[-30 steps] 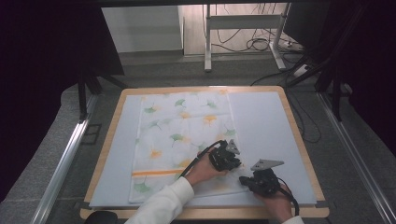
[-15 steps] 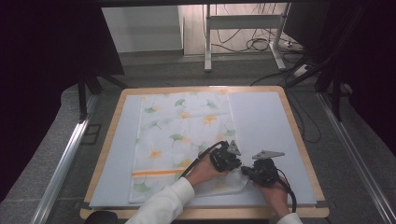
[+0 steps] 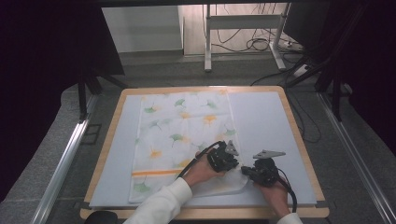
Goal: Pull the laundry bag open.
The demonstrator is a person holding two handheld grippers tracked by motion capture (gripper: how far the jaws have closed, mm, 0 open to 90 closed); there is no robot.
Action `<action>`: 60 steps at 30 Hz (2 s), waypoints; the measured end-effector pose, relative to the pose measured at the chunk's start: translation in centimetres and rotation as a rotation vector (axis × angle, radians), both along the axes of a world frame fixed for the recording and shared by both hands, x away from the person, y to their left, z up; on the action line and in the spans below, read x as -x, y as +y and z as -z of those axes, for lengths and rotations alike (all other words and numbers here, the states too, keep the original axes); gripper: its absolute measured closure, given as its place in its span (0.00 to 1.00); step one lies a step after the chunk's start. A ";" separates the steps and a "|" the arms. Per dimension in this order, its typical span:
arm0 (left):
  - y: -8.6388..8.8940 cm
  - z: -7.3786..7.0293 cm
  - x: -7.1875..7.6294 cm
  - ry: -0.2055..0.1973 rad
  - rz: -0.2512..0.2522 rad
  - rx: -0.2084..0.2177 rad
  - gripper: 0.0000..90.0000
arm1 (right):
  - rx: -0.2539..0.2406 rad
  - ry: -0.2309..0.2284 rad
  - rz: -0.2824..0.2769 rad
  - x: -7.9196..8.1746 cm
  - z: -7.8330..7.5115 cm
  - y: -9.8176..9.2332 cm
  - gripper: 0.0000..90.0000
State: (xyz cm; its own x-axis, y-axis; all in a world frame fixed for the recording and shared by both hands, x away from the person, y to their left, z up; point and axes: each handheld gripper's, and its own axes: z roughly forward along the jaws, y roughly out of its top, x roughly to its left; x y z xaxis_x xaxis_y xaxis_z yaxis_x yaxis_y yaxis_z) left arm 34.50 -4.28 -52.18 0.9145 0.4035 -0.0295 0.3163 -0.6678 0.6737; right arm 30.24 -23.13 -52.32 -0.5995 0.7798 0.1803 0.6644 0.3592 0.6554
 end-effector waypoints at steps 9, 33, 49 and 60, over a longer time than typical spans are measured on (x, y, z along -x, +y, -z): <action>1.1 -0.1 0.2 0.004 -0.005 -0.006 0.95 | -0.002 0.000 -0.007 -0.1 0.0 -0.1 1.00; 3.8 -0.2 0.2 0.024 -0.050 -0.009 0.95 | 0.001 -0.010 -0.015 0.0 0.0 0.0 1.00; 4.9 -0.1 0.4 0.028 -0.056 -0.012 0.95 | 0.001 -0.008 -0.017 0.0 0.0 -0.1 1.00; 6.2 0.0 0.9 0.038 -0.077 -0.010 0.95 | 0.000 -0.010 -0.015 0.0 0.0 -0.1 1.00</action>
